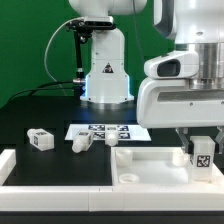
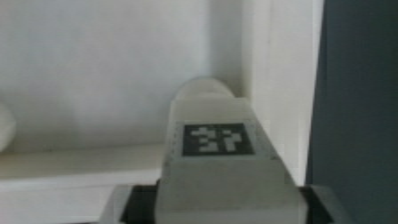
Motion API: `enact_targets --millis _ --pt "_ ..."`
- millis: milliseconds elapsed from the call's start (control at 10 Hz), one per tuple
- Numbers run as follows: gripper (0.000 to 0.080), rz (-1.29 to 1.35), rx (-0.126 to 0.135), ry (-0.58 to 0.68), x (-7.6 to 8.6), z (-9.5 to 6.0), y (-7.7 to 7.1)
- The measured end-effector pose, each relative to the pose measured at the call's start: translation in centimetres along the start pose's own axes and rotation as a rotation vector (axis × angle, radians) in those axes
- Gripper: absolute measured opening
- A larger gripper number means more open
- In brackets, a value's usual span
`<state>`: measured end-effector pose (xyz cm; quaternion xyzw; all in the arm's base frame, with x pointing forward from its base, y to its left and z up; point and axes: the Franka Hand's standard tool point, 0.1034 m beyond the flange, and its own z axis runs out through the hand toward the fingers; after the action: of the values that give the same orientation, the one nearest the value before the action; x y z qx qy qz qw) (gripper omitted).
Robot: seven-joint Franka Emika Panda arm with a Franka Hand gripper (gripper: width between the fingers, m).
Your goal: Assemble one leg
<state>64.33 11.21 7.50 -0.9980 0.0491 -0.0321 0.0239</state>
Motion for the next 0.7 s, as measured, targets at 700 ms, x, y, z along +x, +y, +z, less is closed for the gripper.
enact_targets --millis 700 --pt "0.0285 1.056 0.023 -0.024 -0.09 0.13 0.48"
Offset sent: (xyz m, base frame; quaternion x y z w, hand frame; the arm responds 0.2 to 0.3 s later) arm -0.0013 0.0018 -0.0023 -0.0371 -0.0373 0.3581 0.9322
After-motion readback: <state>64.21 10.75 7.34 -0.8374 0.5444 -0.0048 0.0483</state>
